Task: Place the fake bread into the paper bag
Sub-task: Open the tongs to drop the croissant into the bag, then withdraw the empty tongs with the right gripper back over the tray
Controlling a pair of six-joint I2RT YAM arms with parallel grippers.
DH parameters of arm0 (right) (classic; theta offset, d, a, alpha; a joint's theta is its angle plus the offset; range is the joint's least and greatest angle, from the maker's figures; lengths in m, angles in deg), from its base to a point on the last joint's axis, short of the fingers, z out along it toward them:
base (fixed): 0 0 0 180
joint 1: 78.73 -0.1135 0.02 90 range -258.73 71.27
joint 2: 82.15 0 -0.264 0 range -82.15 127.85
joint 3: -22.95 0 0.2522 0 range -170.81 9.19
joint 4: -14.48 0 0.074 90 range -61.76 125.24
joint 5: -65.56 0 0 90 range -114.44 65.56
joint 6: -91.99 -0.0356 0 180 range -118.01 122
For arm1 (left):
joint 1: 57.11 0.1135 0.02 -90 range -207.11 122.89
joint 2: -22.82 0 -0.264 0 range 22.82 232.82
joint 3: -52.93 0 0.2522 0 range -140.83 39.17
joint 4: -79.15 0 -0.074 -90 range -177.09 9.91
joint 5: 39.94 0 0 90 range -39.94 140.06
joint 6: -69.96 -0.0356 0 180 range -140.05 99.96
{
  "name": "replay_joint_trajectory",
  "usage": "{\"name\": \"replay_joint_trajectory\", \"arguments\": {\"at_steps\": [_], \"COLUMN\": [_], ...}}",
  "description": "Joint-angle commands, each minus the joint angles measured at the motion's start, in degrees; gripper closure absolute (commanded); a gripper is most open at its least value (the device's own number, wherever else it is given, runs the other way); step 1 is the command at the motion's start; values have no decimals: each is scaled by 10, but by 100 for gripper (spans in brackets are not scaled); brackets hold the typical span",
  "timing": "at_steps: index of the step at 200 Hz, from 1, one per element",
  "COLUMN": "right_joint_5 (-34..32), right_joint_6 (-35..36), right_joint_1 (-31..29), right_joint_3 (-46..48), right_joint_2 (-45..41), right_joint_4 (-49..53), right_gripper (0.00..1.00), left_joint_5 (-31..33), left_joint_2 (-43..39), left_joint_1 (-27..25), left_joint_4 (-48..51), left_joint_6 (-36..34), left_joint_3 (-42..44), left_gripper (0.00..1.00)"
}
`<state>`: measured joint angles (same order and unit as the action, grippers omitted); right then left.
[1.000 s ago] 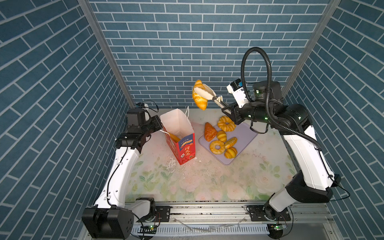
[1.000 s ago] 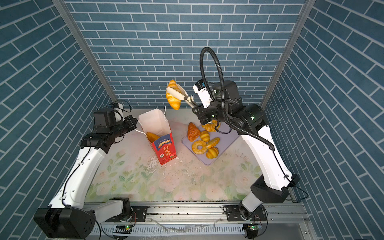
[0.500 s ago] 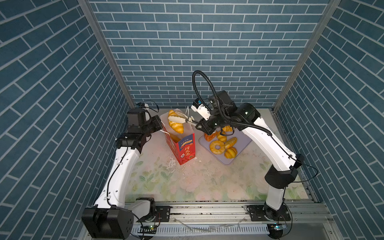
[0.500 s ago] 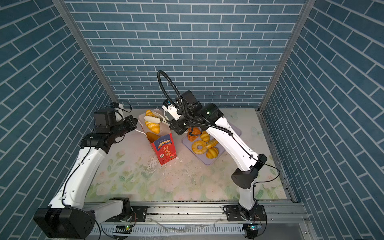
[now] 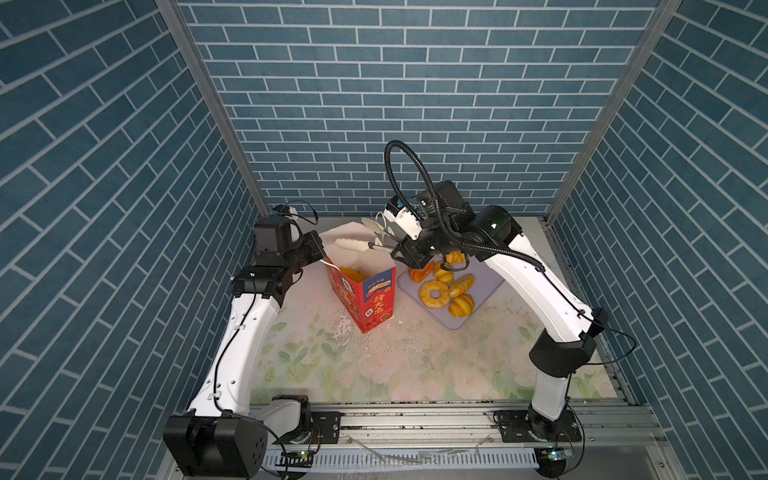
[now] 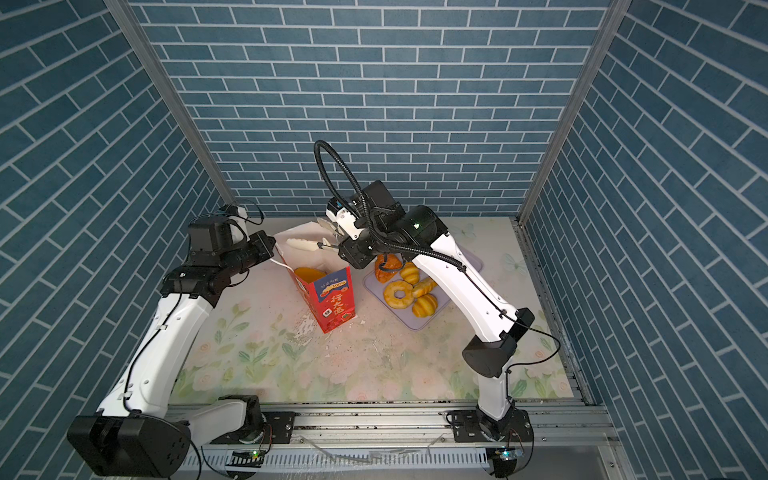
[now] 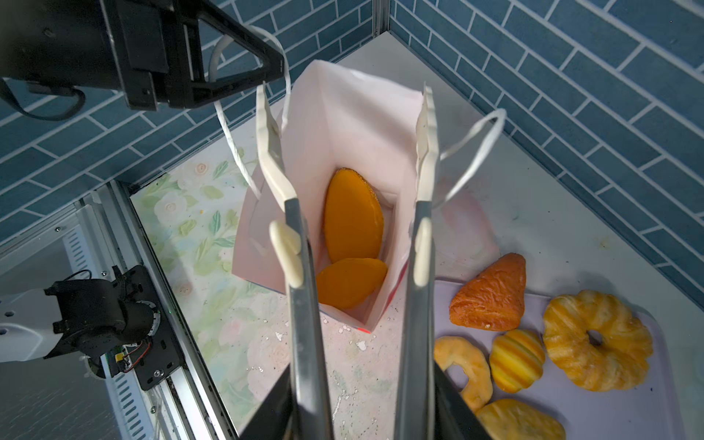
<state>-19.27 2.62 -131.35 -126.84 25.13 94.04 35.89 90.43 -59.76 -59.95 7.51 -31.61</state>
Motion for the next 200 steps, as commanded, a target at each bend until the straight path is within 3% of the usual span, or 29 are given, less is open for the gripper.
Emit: {"name": "replay_joint_trajectory", "arguments": {"at_steps": [1, 45, 92, 149, 200], "right_joint_5": [-36, -126, -168, -109, -68], "right_joint_6": [33, 19, -36, -122, -148], "right_joint_1": [0, 38, 133, 250, 268], "right_joint_3": [-16, 45, 173, 349, 415], "right_joint_2": [-56, -123, -202, -261, -226], "right_joint_4": [-44, -80, -84, -75, -30], "right_gripper": [52, 52, 51, 50, 50], "left_joint_5": [3, 0, -1, -1, 2], "left_joint_2": [-2, -4, -3, 2, 12], "left_joint_1": [-2, -2, -3, -2, -3], "left_joint_4": [0, 3, 5, 10, 13], "left_joint_6": [-8, -12, -13, -19, -19], "left_joint_3": [-3, -5, -10, -19, -27], "left_gripper": [100, 100, 100, 100, 100]}}
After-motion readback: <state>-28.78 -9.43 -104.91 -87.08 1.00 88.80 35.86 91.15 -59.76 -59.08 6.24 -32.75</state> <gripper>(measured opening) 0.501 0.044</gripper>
